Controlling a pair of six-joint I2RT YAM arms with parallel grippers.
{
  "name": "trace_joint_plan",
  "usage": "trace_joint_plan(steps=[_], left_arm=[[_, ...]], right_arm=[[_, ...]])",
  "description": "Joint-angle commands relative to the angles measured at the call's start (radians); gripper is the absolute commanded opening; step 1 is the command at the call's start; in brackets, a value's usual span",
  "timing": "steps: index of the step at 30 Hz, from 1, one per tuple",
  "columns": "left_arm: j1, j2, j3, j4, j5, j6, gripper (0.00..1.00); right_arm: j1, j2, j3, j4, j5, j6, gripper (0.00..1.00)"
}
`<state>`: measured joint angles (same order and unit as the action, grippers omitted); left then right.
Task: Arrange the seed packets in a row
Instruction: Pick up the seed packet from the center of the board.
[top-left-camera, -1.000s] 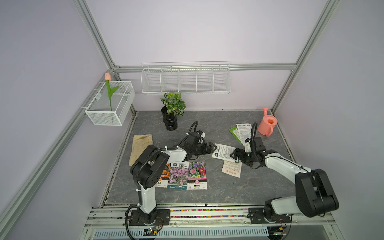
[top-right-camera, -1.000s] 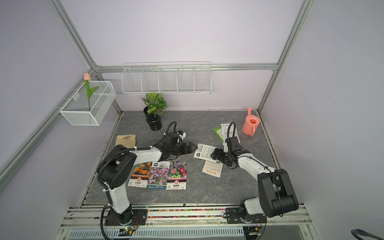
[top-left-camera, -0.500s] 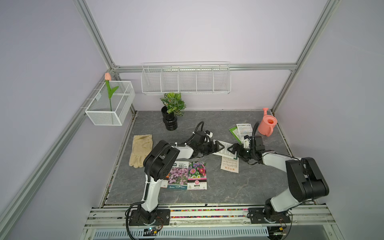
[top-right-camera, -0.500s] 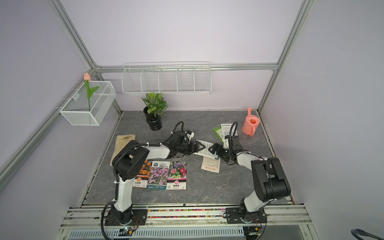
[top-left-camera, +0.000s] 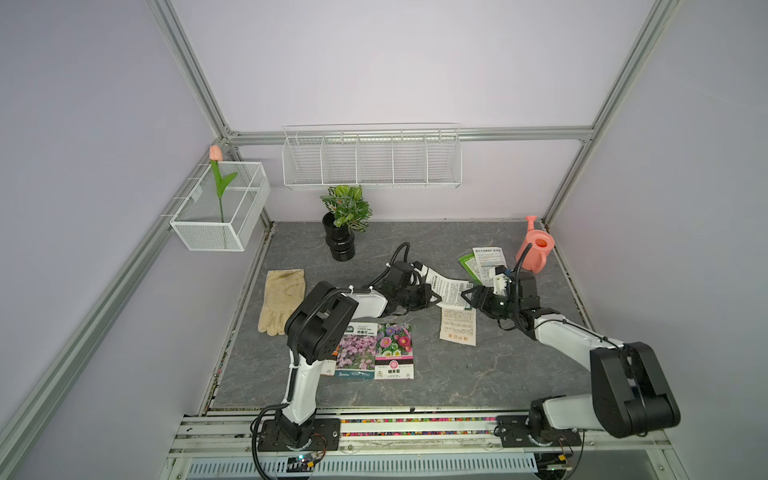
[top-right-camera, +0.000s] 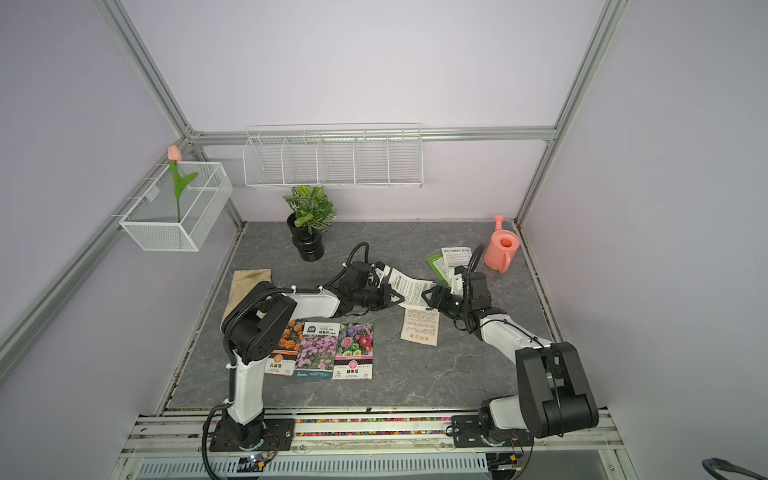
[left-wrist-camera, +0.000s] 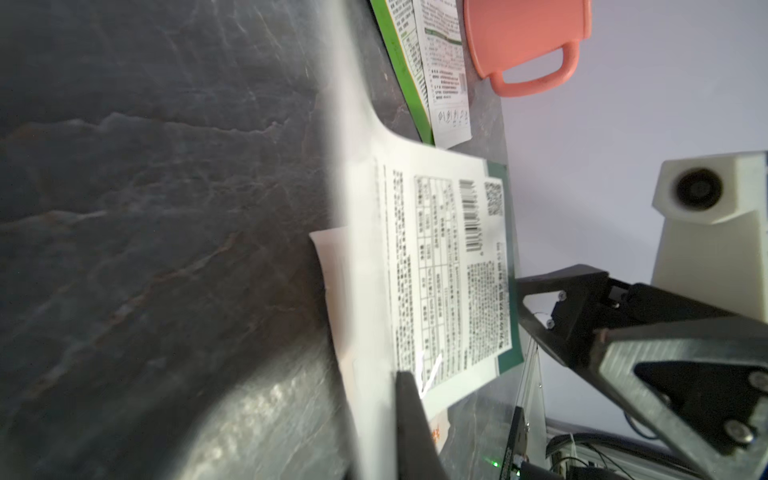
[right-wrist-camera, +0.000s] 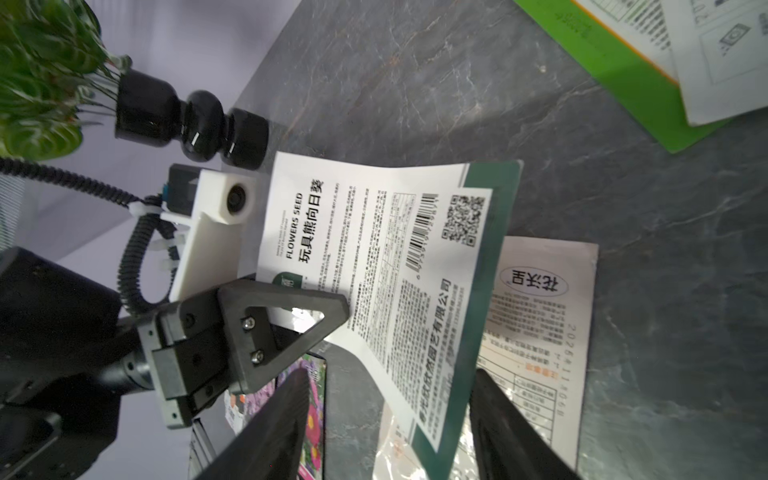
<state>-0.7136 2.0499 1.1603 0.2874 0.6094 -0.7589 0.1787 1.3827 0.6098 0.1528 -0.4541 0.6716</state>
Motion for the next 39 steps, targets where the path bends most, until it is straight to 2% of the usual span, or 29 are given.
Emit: trace_joint_plan(steps=[1,6,9,12,14,17,19,23,26,31,34,36,39], left_arm=[[-0.001,-0.073,0.029,-0.008,0.032,0.072,0.00],[-0.003,-0.230,-0.008,-0.205,-0.087,0.323,0.00],[-0.009,-0.335,-0.054,-0.303,-0.230,0.466,0.00],[-0.027,-0.423,-0.100,-0.363,-0.393,0.603,0.00],[-0.027,-0.463,-0.126,-0.370,-0.379,0.689,0.00],[-0.019,-0.482,-0.128,-0.392,-0.264,0.754,0.00],[0.003,-0.478,-0.111,-0.406,-0.078,0.767,0.00],[0.040,-0.427,-0.021,-0.456,0.311,0.761,0.00],[0.043,-0.384,0.039,-0.497,0.479,0.742,0.00],[0.042,-0.396,0.056,-0.527,0.625,0.752,0.00],[0.042,-0.407,0.094,-0.664,0.659,0.847,0.00],[0.046,-0.408,0.112,-0.713,0.672,0.880,0.00],[0.058,-0.404,0.111,-0.689,0.646,0.858,0.00]], right_arm=[[0.001,-0.036,0.010,-0.026,0.009,-0.019,0.84],[0.001,-0.128,0.025,-0.135,0.054,-0.068,1.00],[-0.001,-0.174,0.041,-0.192,0.037,-0.065,0.93],[-0.001,-0.186,0.056,-0.183,-0.071,-0.012,0.90],[-0.001,-0.185,0.058,-0.136,-0.152,0.039,0.90],[-0.001,-0.182,0.052,-0.016,-0.270,0.117,0.90],[0.004,-0.190,0.036,0.095,-0.331,0.138,0.90],[0.009,-0.251,0.013,0.106,-0.335,0.033,0.90],[0.020,-0.311,0.002,0.014,-0.264,-0.097,0.90],[0.021,-0.379,-0.026,-0.046,-0.153,-0.183,0.91],[0.054,-0.429,-0.021,-0.117,-0.060,-0.235,0.91],[0.054,-0.443,-0.027,-0.112,-0.067,-0.237,0.90],[0.054,-0.422,-0.034,-0.047,-0.186,-0.184,0.92]])
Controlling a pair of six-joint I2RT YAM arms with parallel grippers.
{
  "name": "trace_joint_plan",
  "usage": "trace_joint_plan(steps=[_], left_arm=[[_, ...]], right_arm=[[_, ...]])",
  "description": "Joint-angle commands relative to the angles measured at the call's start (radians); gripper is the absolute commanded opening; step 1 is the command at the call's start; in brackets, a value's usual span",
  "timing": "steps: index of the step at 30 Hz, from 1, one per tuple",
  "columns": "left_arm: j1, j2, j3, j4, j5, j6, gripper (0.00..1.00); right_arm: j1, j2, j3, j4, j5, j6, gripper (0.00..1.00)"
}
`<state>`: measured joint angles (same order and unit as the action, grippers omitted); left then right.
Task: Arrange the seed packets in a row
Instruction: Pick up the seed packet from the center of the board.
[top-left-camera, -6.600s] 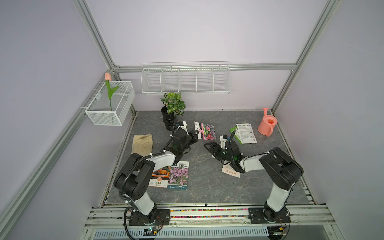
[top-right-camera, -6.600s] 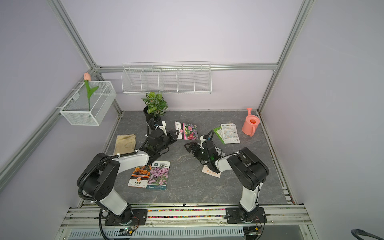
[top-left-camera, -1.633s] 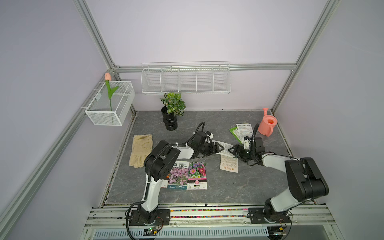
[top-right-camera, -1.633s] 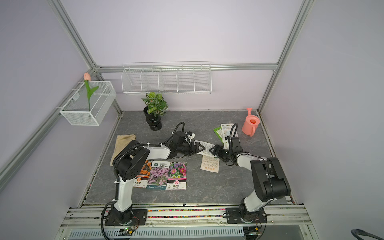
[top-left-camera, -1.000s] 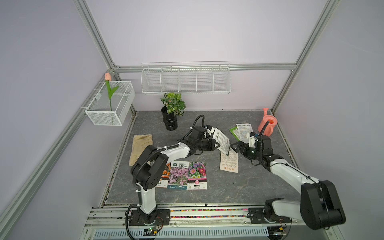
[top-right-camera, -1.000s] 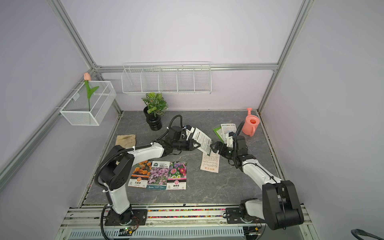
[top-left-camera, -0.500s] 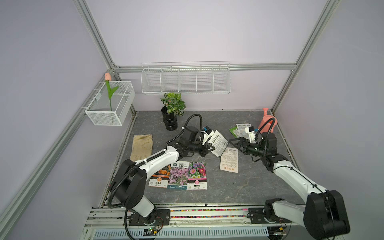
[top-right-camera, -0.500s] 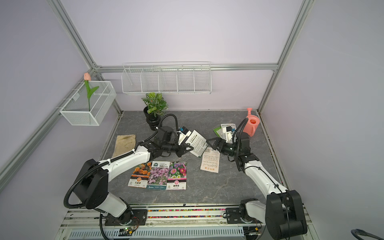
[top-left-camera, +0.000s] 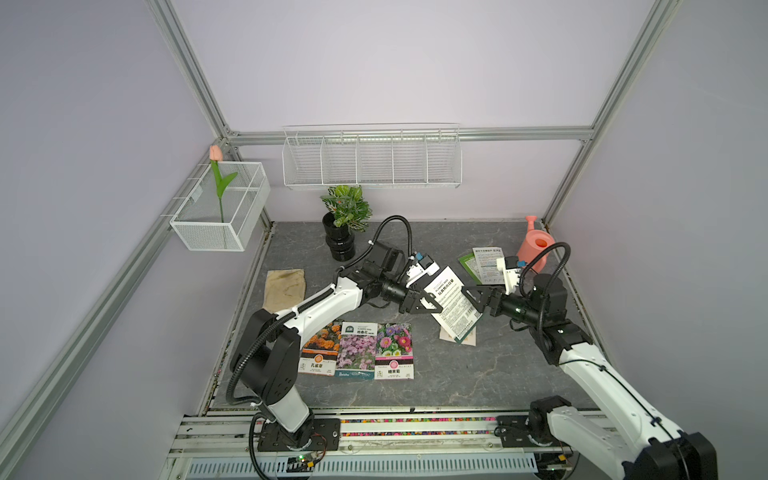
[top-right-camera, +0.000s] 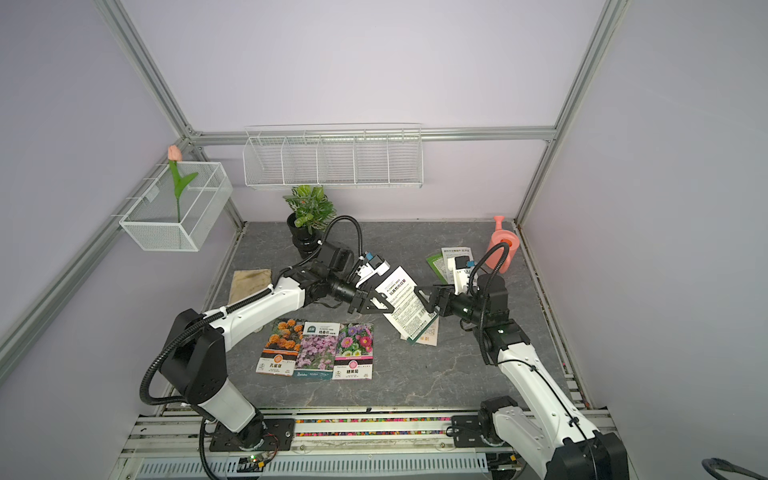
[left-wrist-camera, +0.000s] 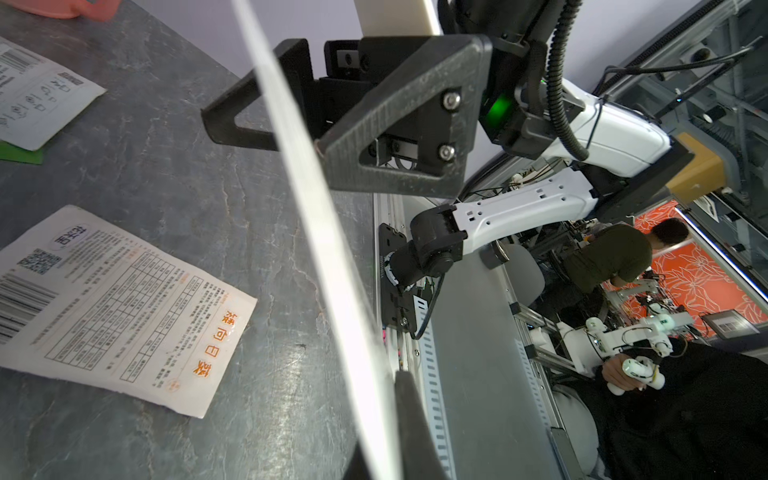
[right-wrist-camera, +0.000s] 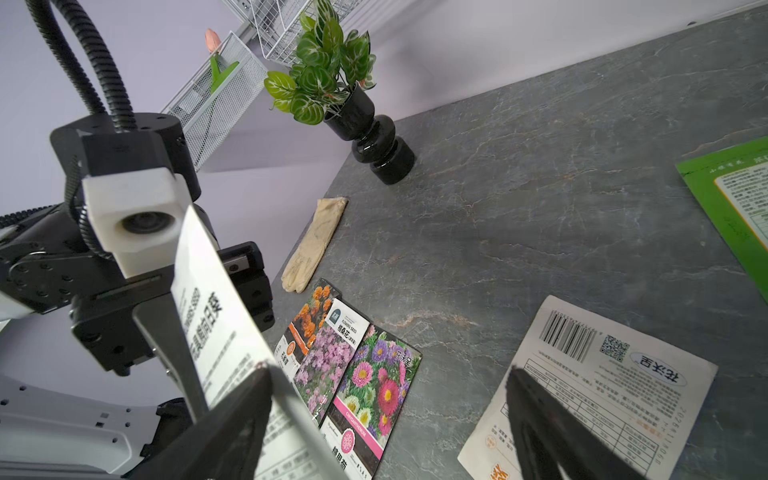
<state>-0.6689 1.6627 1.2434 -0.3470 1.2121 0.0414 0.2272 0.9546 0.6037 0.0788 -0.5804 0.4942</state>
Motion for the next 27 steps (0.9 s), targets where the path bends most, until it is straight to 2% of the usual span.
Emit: trace_joint_plan(steps=[1,5,9,11,18,19,20,22,23,24,27], left_arm=[[0.019,-0.015,0.021,-0.029,0.028,0.031,0.00],[0.039,-0.002,0.017,0.025,0.027,-0.005,0.00],[0.062,0.005,0.023,0.056,0.023,-0.029,0.00],[0.071,0.016,0.037,0.057,0.023,-0.034,0.00],[0.082,0.059,0.062,0.069,0.006,-0.064,0.00],[0.084,0.065,0.062,0.083,0.003,-0.081,0.00],[0.086,0.068,0.062,0.094,-0.001,-0.096,0.06],[0.088,0.066,0.059,0.122,-0.043,-0.146,0.29],[0.090,0.062,0.054,0.149,-0.072,-0.197,0.94],[0.096,0.060,0.049,0.182,-0.087,-0.253,0.99],[0.107,0.028,-0.027,0.399,-0.096,-0.508,0.99]], right_arm=[[0.007,0.016,-0.035,0.068,-0.110,0.024,0.93],[0.026,0.007,-0.075,0.189,-0.213,0.123,1.00],[0.058,-0.040,-0.071,0.093,-0.208,0.087,0.95],[0.062,-0.073,-0.085,0.084,-0.200,0.089,0.89],[0.065,-0.129,-0.080,0.035,-0.158,0.070,0.29],[0.066,-0.127,-0.075,0.018,-0.140,0.055,0.17],[0.069,-0.125,-0.068,-0.012,-0.113,0.036,0.07],[0.083,-0.118,-0.056,-0.054,-0.065,-0.005,0.07],[0.097,-0.115,-0.043,-0.095,-0.015,-0.037,0.07],[0.113,-0.114,-0.030,-0.132,0.036,-0.071,0.07],[0.207,-0.128,-0.001,-0.239,0.305,-0.177,0.07]])
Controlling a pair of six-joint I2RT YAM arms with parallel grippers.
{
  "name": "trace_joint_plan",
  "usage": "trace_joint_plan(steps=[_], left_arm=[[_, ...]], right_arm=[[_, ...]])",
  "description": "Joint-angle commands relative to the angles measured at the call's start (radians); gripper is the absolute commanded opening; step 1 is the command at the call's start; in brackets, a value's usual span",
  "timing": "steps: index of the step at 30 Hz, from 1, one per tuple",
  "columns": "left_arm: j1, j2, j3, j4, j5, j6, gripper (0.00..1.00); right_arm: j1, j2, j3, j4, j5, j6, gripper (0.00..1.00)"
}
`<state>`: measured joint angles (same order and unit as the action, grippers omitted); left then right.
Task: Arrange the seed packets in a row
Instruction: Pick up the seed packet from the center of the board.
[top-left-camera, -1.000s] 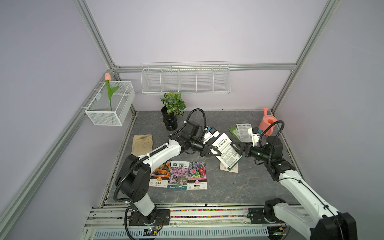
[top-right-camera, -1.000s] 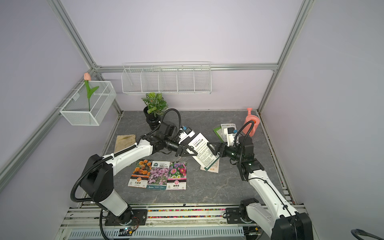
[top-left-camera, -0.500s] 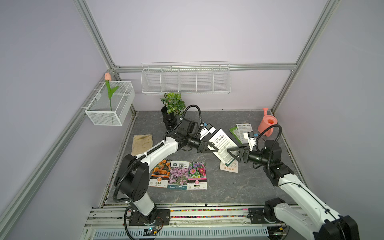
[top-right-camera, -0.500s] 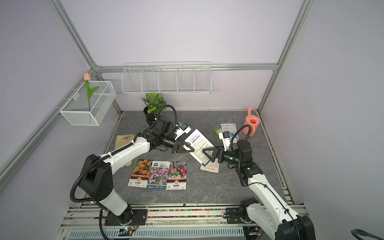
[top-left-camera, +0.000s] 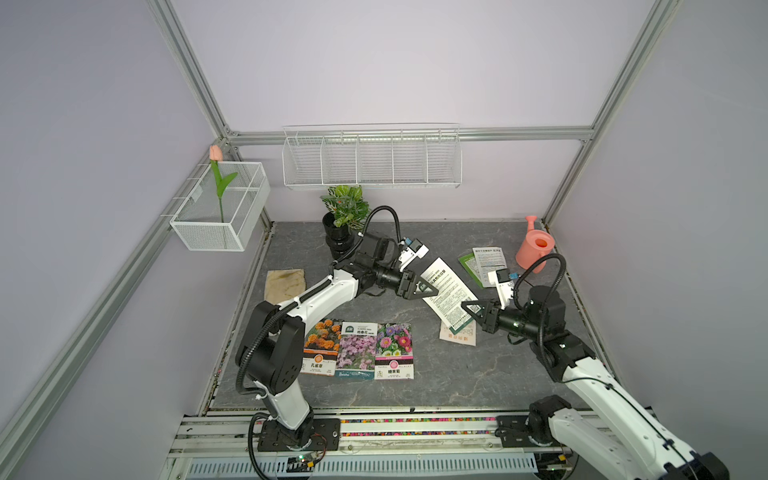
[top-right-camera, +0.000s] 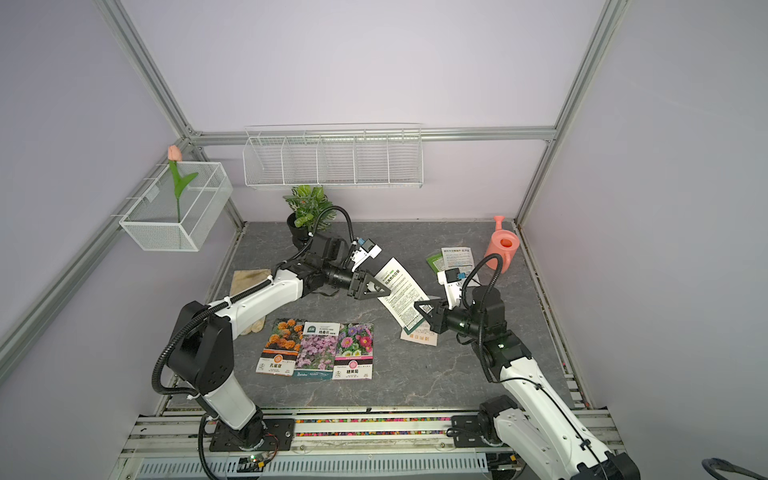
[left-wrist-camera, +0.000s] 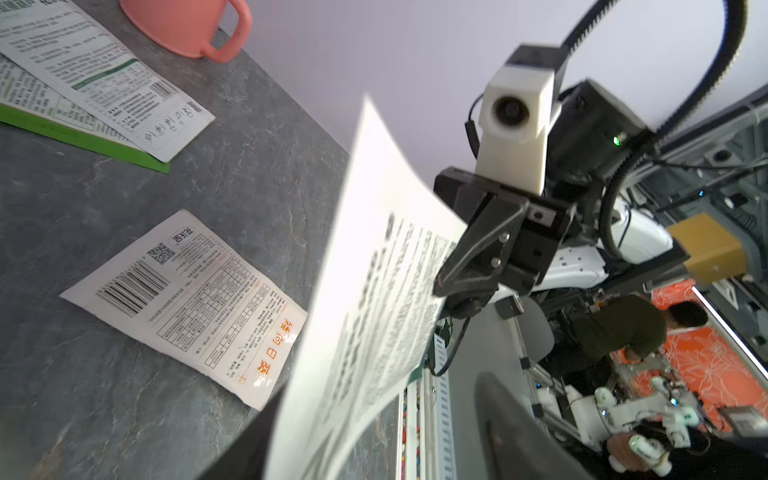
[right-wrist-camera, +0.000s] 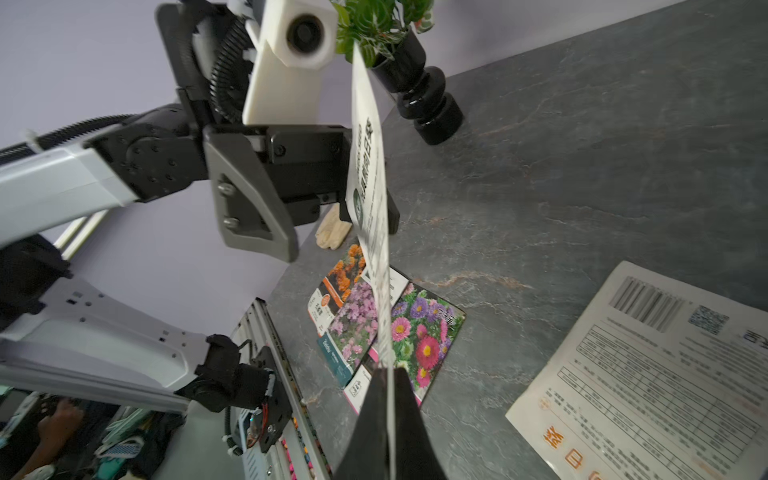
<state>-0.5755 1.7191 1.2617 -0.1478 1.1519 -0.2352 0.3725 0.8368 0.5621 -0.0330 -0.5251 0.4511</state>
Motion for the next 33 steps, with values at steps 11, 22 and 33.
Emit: trace_joint_plan(steps=[11,22,33], left_arm=[[-0.003,-0.170,-0.303,0.461,-0.312,-0.716,0.99],[-0.012,-0.159,-0.338,0.583,-0.385,-0.805,0.99],[-0.011,-0.087,-0.321,0.594,-0.350,-0.787,0.56]], right_arm=[[0.429,0.178,0.073,0.037,1.175,-0.405,0.07],[0.777,0.613,0.013,0.927,1.666,-1.121,0.07],[0.846,0.970,0.105,1.465,1.785,-1.546,0.06]])
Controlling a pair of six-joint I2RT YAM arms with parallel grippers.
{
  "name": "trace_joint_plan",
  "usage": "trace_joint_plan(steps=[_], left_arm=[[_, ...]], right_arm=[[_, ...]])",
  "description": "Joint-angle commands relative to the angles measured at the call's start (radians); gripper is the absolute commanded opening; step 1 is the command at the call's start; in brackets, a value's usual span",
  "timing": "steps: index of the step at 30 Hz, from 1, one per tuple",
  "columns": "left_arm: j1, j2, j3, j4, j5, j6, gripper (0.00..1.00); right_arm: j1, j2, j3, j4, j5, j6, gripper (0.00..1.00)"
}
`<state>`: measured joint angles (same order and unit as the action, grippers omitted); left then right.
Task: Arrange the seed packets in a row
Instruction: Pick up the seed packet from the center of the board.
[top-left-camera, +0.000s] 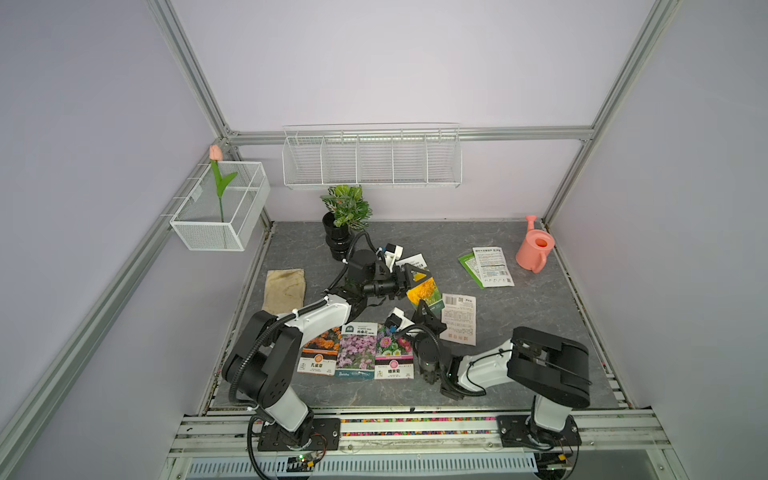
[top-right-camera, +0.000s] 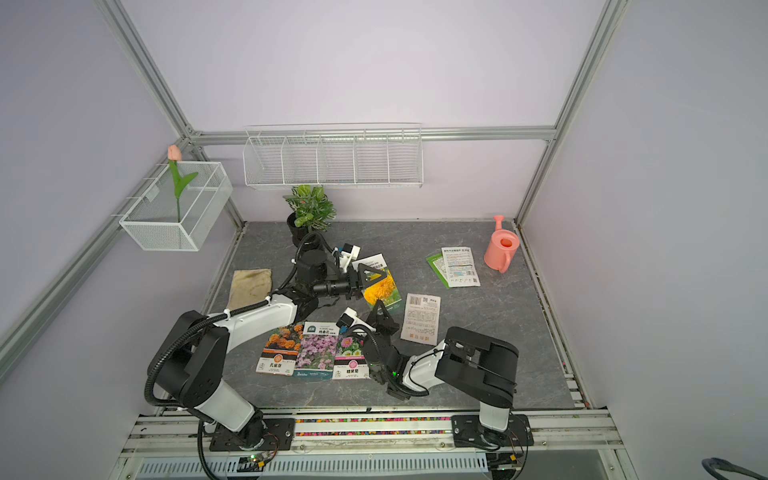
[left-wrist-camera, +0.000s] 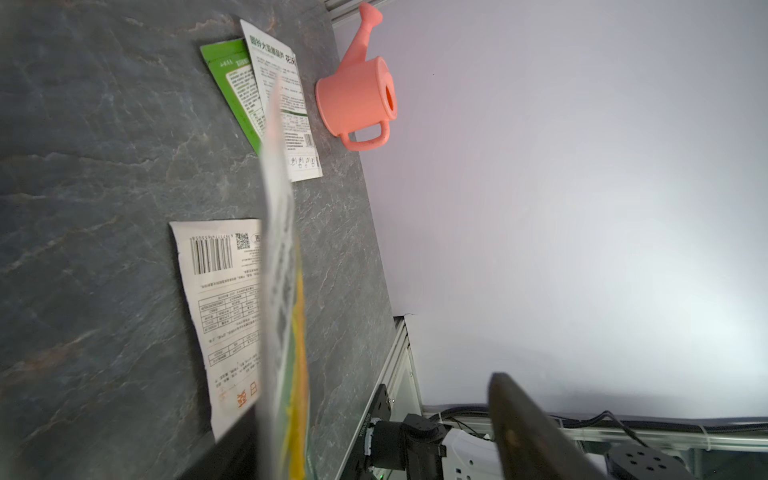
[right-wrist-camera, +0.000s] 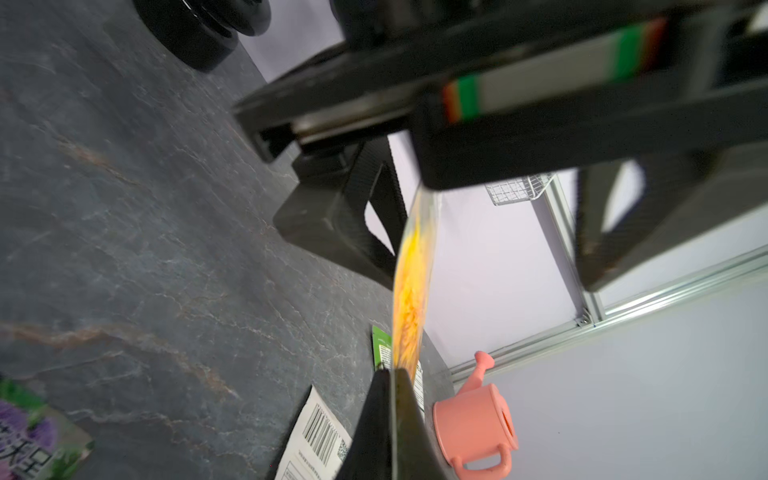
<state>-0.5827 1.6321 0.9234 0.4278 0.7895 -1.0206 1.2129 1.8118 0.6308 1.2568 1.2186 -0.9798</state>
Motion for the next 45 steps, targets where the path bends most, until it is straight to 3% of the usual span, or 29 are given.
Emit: trace_joint_plan(steps=[1,6,7,9,10,11,13,15,16,17,19,23,26,29,34,39,45], left_arm=[[-0.003,-0.009,0.020,-0.018,0.005,0.025,0.50],[-0.002,-0.047,0.053,-0.200,-0.046,0.149,0.00],[-0.001,-0.049,0.058,-0.213,-0.051,0.159,0.00],[0.009,-0.049,0.063,-0.216,-0.054,0.171,0.00],[0.021,-0.051,0.060,-0.215,-0.057,0.175,0.00],[0.036,-0.052,0.059,-0.215,-0.060,0.183,0.00],[0.069,-0.055,0.055,-0.215,-0.065,0.202,0.00],[0.101,-0.052,0.057,-0.208,-0.058,0.222,0.00],[0.113,-0.046,0.062,-0.210,-0.049,0.235,0.00],[0.122,-0.040,0.069,-0.214,-0.039,0.247,0.00],[0.129,-0.026,0.089,-0.231,-0.003,0.284,0.00],[0.127,-0.014,0.106,-0.245,0.081,0.336,0.00],[0.117,-0.029,0.084,-0.223,0.116,0.356,0.00],[0.081,-0.045,0.056,-0.161,0.183,0.361,0.00],[-0.004,-0.065,0.063,-0.207,0.265,0.448,0.00],[-0.028,-0.057,0.046,-0.150,0.321,0.423,0.00],[-0.028,-0.030,0.053,-0.078,0.335,0.358,0.00]], right_arm=[[0.003,-0.005,0.039,0.175,0.043,-0.113,0.07],[-0.016,0.000,0.055,0.175,0.066,-0.118,0.09],[-0.016,-0.002,0.056,0.174,0.071,-0.112,0.24],[-0.016,-0.014,0.055,0.174,0.084,-0.088,0.86],[-0.016,-0.030,0.049,0.171,0.086,-0.064,0.97],[-0.009,-0.054,0.041,0.166,0.095,-0.039,0.89],[0.012,-0.124,0.025,0.042,0.099,0.051,0.89],[0.024,-0.269,0.041,-0.451,0.043,0.367,0.89],[0.014,-0.373,0.082,-0.863,-0.090,0.654,0.89],[-0.038,-0.477,0.120,-1.160,-0.293,0.891,0.89],[-0.138,-0.627,0.082,-1.267,-0.567,1.062,0.89],[-0.317,-0.871,0.028,-1.374,-0.906,1.192,0.89],[-0.498,-0.954,0.019,-1.387,-1.233,1.296,0.89],[-0.649,-0.945,0.007,-1.326,-1.516,1.397,0.89],[-0.816,-0.857,-0.045,-1.092,-1.859,1.569,0.92],[-0.889,-0.786,-0.096,-0.820,-2.025,1.741,0.99],[-0.900,-0.725,-0.136,-0.625,-2.091,1.857,0.70]])
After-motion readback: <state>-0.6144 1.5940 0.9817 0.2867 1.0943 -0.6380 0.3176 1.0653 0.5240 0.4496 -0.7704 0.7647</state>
